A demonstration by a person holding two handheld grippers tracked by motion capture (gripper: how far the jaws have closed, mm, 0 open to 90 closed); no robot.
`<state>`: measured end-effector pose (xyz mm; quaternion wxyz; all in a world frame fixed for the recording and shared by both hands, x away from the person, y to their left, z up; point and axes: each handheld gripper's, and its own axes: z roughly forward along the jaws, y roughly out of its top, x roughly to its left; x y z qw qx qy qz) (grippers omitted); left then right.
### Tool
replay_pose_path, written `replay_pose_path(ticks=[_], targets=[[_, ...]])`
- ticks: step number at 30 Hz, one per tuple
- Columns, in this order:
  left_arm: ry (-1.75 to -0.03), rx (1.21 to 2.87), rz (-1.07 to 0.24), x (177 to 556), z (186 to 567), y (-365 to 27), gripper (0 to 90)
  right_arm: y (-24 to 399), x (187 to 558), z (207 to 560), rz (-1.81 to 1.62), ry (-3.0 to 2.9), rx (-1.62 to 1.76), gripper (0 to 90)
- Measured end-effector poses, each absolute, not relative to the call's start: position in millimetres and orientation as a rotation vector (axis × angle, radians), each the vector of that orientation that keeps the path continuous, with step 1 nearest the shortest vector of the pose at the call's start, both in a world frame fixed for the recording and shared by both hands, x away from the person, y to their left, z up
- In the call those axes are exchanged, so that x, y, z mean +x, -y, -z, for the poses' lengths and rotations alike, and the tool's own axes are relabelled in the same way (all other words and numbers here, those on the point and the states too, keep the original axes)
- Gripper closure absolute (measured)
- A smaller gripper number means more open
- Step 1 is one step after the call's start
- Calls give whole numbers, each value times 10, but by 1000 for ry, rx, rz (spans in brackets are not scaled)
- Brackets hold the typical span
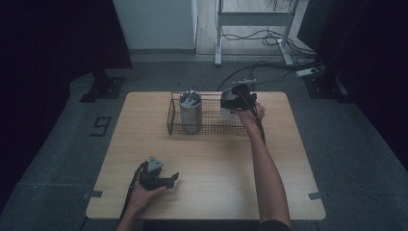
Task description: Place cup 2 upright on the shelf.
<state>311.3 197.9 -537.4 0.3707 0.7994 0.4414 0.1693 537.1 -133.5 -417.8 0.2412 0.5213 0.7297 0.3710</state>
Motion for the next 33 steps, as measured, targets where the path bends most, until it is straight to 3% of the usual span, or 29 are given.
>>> replay_pose_path(ticks=[33], targets=[[-1134,2042,-436,3118,5353,-2044,145,1328,5549,4549,-914,-2069,1472,56]])
